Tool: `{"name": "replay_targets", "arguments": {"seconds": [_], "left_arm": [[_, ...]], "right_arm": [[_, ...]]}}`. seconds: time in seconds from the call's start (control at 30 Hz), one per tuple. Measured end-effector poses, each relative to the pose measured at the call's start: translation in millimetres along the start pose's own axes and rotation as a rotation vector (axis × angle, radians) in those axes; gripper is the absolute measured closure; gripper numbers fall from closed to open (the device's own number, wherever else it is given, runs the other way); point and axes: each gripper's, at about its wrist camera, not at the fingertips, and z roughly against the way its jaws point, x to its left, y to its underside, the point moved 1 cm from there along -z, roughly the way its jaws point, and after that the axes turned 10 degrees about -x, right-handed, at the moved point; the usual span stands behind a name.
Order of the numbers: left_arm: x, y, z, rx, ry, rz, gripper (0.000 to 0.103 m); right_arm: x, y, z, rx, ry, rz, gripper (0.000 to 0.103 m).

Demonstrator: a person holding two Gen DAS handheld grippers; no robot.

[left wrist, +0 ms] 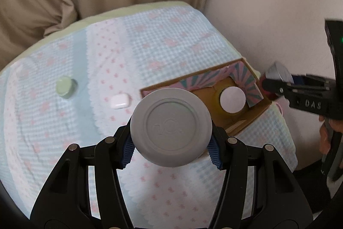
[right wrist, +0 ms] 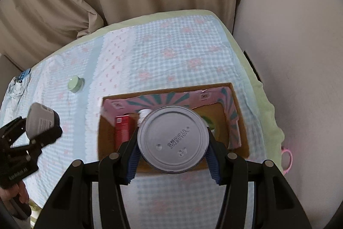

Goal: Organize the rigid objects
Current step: 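Carry the white jar with the left gripper while the right gripper carries the tin into the box, then open the left gripper releasing the jar while the right gripper releases the tin in the box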

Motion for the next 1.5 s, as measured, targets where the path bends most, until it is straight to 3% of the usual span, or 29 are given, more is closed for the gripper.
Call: {"name": "replay_targets", "arguments": {"seconds": [0.4,0.57,0.73,0.97,1.0,1.03,1.07,1.13,1.2,1.5], "left_arm": [[-53,12,-92,0.112,0.026,-0.062,0.05],[-70,32,-136,0.155,0.054,-0.1,0.05],[-80,51,-158,0.199,0.079,-0.123,0.05],[-85,58,-165,0.23,0.08,-0.139,0.049],[-85,58,-164,0.233,0.081,-0.135,0.033],[-85,57,-163,0.231,0.092,-0.127,0.016],[-85,56,-160,0.223,0.091,-0.127,0.001],[-87,54,-150,0.188,0.089,-0.139,0.0],[-86,54,-144,0.185,0.092,-0.139,0.0],[-69,66,-123,0.211,0.068,-0.071,0.0]], "right_arm": [[-27,-14,-88,0.081,-0.118,0.068,0.053],[-28,-11,-130,0.101,-0.242,0.136,0.053],[-28,-4,-157,0.124,-0.363,0.182,0.053],[-29,0,-169,0.154,-0.426,0.16,0.053],[-30,0,-169,0.155,-0.421,0.154,0.053],[-30,1,-170,0.157,-0.413,0.145,0.05],[-31,1,-170,0.159,-0.407,0.138,0.027],[-34,-2,-164,0.124,-0.396,0.119,0.0],[-38,-5,-155,0.085,-0.4,0.1,0.0],[-45,-4,-134,0.075,-0.368,0.048,0.0]]}}
